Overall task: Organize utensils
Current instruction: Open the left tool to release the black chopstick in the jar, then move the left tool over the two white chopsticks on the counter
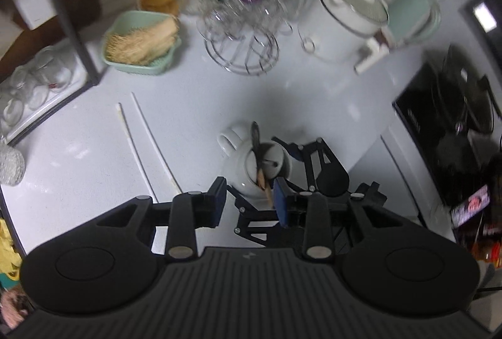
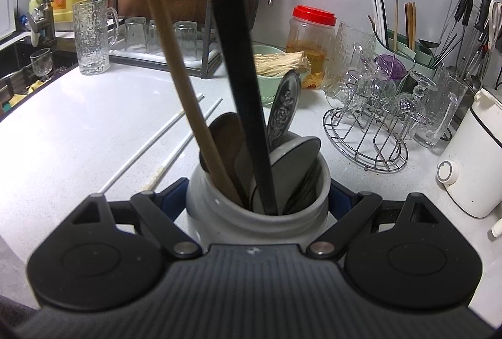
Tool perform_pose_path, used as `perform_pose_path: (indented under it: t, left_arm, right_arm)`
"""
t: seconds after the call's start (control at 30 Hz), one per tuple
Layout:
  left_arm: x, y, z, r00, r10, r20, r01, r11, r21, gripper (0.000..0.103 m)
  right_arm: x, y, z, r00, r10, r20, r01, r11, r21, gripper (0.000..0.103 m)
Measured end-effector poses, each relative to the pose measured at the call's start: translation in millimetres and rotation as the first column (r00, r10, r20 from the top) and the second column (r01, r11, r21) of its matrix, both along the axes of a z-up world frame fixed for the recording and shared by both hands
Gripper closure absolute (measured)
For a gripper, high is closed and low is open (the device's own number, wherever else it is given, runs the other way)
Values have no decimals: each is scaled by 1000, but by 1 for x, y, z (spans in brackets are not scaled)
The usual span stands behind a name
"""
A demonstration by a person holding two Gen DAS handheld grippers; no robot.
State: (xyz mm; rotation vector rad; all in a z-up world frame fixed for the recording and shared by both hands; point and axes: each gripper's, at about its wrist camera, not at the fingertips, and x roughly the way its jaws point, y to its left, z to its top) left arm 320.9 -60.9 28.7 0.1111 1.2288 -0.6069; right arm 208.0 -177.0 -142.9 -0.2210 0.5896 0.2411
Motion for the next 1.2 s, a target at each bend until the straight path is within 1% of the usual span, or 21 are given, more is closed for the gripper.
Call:
perform_pose_path:
  t: [0.07,0.2,0.3,0.37,0.5,0.57,0.67,0.73,0.8,0.9,1.0,1.1,1.2]
  left_arm:
    - [-9,14,-1,998,41,37,-40,999,-26,66]
    - [-19,43,-8,988,118,99,-114,992,-50,66]
    - [-27,59,-17,970,188,154,-183,982,-48,66]
    - [-35,68,-26,955,237,180,-229,971,-65,66]
    - [-53,77,-46,908,352,228,-334,936,-113,66]
    - [-64,76,-58,877,410,250,-391,912,-125,66]
    - [-77,73,-76,841,466,274,-448,884,-130,66]
    - [-82,69,-88,822,492,287,-480,869,-116,66]
    - [-82,71,-98,808,525,266,-509,851,-131,66]
    - [-77,73,-111,800,540,262,-526,841,-128,66]
    - [-65,82,-124,801,550,234,-532,835,-141,66]
    - [-48,91,-141,812,546,206,-525,838,-150,66]
    - [-25,98,-160,827,531,185,-511,847,-148,66]
  right_arm:
    - [1,0,0,1000,1,-4,-1,1000,-1,11]
    - [1,-1,-1,1000,5,-1,-5,1000,0,11]
    - [0,-3,0,1000,10,-2,-10,1000,4,11]
    - [-2,-5,-1,1000,21,-1,-21,1000,1,11]
    - [-3,-11,0,998,67,-4,-67,998,-3,11]
    - [-2,-14,0,996,85,-7,-85,996,-1,11]
    - [-2,-17,0,994,107,-9,-107,994,-1,11]
    - [-1,-17,1,993,114,-11,-115,993,-2,11]
    - [0,-17,1,993,116,-19,-116,993,-4,11]
    - [1,-15,3,994,105,-33,-105,994,-4,11]
    - [3,-11,4,995,84,-46,-85,996,-13,11]
    - [5,-9,5,997,48,-66,-48,999,-10,11]
    - [5,-4,5,998,16,-68,-18,1000,-18,11]
